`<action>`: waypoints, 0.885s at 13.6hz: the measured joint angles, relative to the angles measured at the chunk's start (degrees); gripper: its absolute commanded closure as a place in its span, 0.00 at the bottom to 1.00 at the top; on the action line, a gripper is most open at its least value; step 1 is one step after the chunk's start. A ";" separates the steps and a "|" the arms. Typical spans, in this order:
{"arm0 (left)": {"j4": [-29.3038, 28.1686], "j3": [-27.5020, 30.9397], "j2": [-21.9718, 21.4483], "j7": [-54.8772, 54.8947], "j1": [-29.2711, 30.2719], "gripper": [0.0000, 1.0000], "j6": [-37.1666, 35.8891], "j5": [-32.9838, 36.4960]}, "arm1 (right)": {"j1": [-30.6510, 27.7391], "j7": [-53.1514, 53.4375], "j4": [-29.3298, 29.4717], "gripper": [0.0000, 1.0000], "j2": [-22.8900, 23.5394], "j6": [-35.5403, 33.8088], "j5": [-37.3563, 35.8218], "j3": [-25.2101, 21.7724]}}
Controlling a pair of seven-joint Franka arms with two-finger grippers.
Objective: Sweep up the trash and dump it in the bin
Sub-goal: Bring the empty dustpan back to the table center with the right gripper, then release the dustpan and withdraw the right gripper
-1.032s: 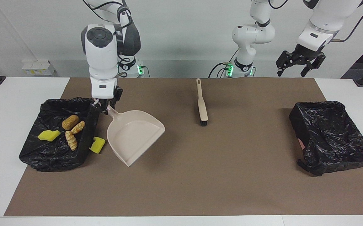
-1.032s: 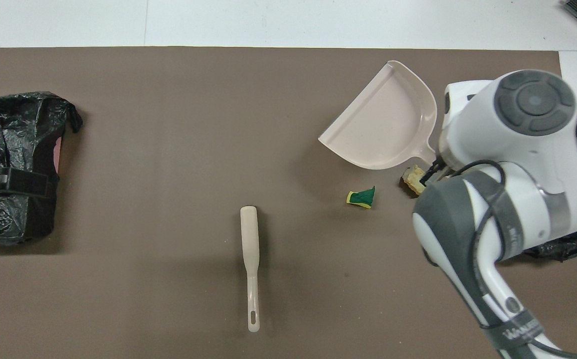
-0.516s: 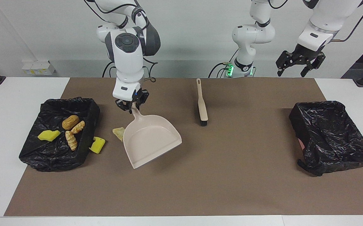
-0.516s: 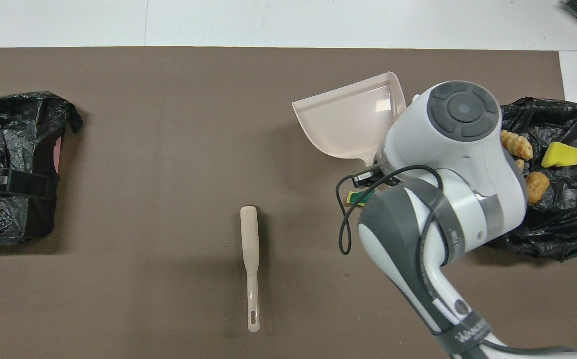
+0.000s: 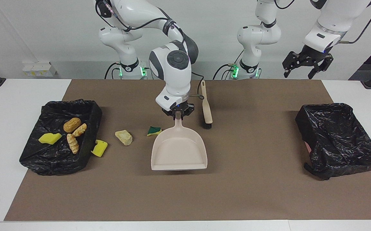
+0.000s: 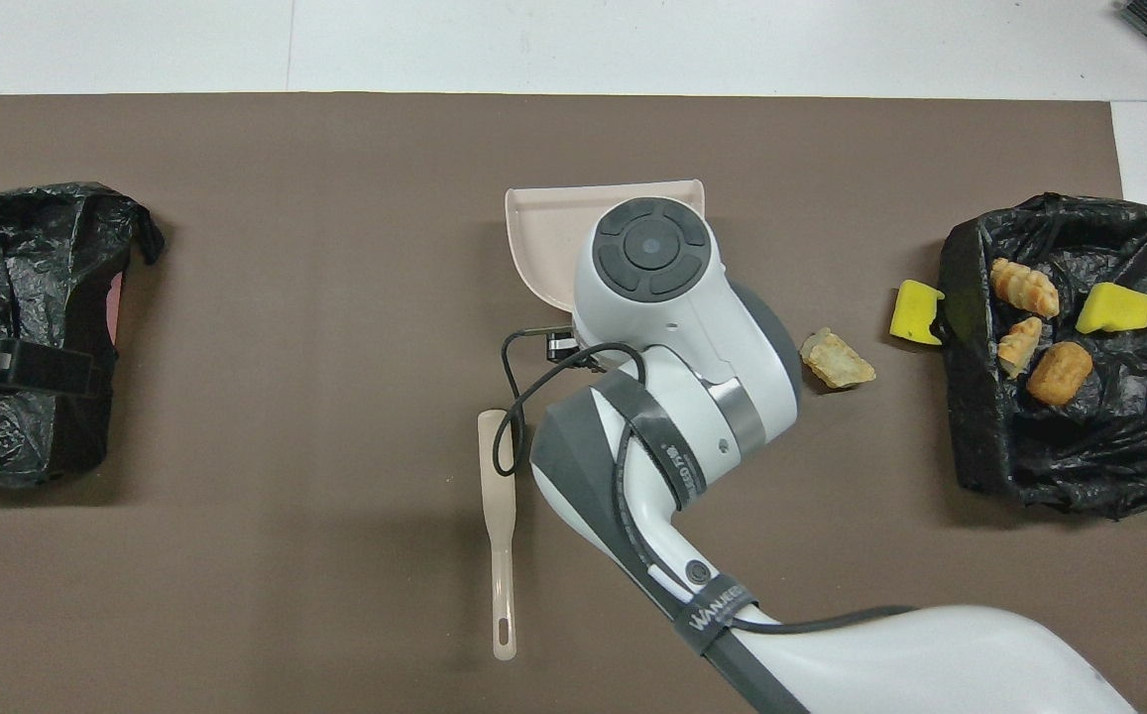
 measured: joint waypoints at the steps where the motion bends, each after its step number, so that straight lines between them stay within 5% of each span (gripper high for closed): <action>1: -0.09 0.00 -0.01 0.03 0.00 0.00 0.00 0.00 | 0.70 0.56 1.60 1.00 2.46 1.98 0.00 0.00; 6: -0.39 0.00 -0.21 0.12 0.00 0.00 0.00 0.00 | 1.16 1.10 4.76 0.99 9.42 8.18 1.57 -0.26; 7: -0.42 0.00 -0.27 0.14 0.00 0.00 0.00 0.00 | 1.05 1.11 4.77 0.77 9.47 8.70 3.02 -0.50; 8: -0.46 0.00 -0.33 0.15 0.00 0.00 0.00 0.00 | 0.81 1.11 4.47 0.01 9.48 9.88 4.65 -0.69; 12: -0.54 0.00 -0.48 0.17 0.00 0.00 0.08 0.00 | -0.41 1.11 3.31 0.00 9.48 11.64 6.19 -0.73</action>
